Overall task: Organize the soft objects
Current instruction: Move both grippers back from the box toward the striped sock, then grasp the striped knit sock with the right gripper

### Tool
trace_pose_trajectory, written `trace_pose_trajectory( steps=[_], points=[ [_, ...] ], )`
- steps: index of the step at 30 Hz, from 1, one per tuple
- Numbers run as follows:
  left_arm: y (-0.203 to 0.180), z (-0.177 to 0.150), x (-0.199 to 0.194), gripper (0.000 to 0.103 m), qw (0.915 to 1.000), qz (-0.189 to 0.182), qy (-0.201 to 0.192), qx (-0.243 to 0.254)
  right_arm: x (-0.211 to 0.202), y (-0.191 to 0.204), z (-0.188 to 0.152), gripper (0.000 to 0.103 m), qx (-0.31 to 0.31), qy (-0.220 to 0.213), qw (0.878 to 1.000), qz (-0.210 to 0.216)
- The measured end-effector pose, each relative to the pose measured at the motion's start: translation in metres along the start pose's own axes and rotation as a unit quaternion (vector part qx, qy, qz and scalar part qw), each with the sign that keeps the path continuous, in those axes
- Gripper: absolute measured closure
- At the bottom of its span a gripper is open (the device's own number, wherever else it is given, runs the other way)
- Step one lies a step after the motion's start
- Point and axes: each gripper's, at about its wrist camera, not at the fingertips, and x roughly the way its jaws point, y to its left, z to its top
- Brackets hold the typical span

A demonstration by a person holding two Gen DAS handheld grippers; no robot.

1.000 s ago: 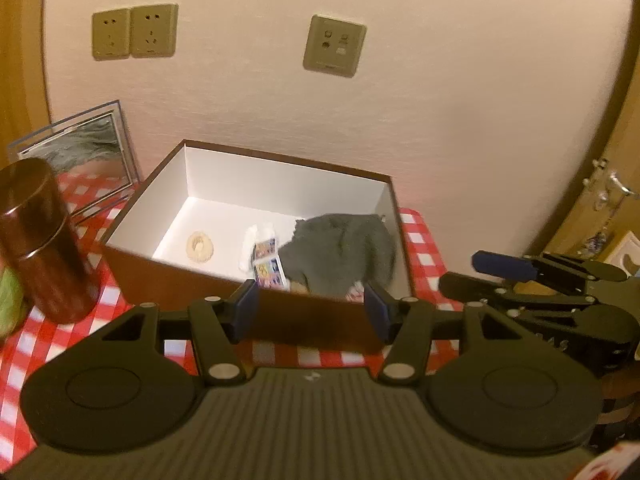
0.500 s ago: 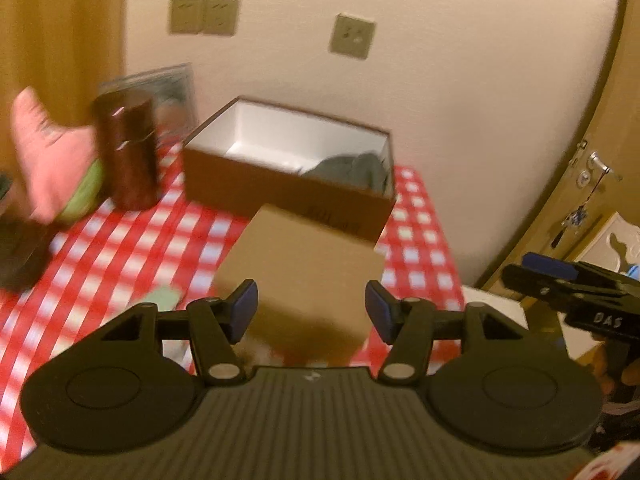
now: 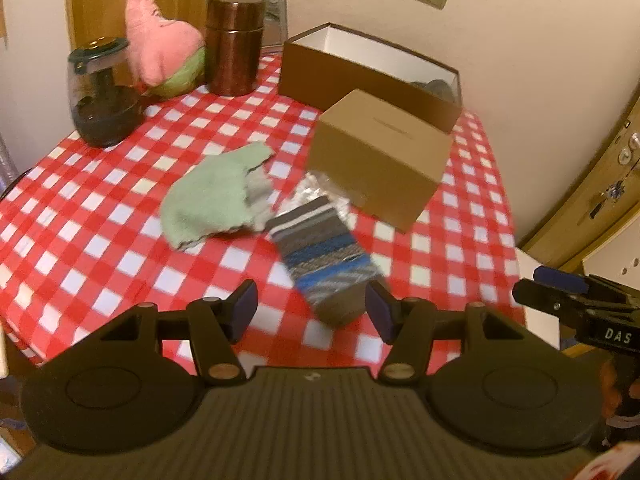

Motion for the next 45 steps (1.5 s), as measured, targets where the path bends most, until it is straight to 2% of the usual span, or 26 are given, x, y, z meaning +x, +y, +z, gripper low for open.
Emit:
trace_pose_trajectory(
  steps=[3, 11, 22, 26, 35, 36, 38, 39, 41, 45],
  points=[
    [0.013, -0.004, 0.001, 0.047, 1.0, 0.003, 0.005, -0.003, 0.01, 0.008, -0.006, 0.032, 0.003, 0.017, 1.0, 0.008],
    [0.053, 0.003, 0.022, 0.047, 0.9995, -0.001, 0.024, 0.019, 0.061, 0.043, -0.004, 0.017, 0.0, 0.044, 0.999, -0.008],
    [0.124, 0.048, 0.063, 0.047, 0.9959, -0.03, 0.045, 0.072, 0.158, 0.087, 0.003, 0.015, -0.038, 0.086, 0.992, -0.085],
    [0.14, 0.058, 0.081, 0.047, 0.9937, -0.045, 0.056, 0.086, 0.185, 0.092, 0.004, 0.015, -0.06, 0.091, 0.986, -0.123],
    [0.159, 0.072, 0.108, 0.047, 0.9875, -0.076, 0.076, 0.115, 0.226, 0.089, 0.001, 0.016, -0.071, 0.113, 0.976, -0.174],
    [0.161, 0.073, 0.11, 0.047, 0.987, -0.079, 0.076, 0.117, 0.226, 0.089, 0.001, 0.017, -0.073, 0.111, 0.975, -0.177],
    [0.163, 0.076, 0.112, 0.046, 0.986, -0.086, 0.077, 0.121, 0.224, 0.088, -0.001, 0.037, -0.072, 0.103, 0.976, -0.178],
    [0.164, 0.077, 0.114, 0.046, 0.9854, -0.087, 0.078, 0.123, 0.222, 0.089, -0.001, 0.043, -0.074, 0.099, 0.977, -0.173],
    [0.166, 0.08, 0.118, 0.046, 0.9848, -0.09, 0.082, 0.124, 0.215, 0.09, 0.0, 0.077, -0.076, 0.09, 0.978, -0.172],
    [0.168, 0.084, 0.126, 0.046, 0.9829, -0.096, 0.085, 0.132, 0.196, 0.087, 0.005, 0.082, -0.045, 0.065, 0.982, -0.171]
  ],
)
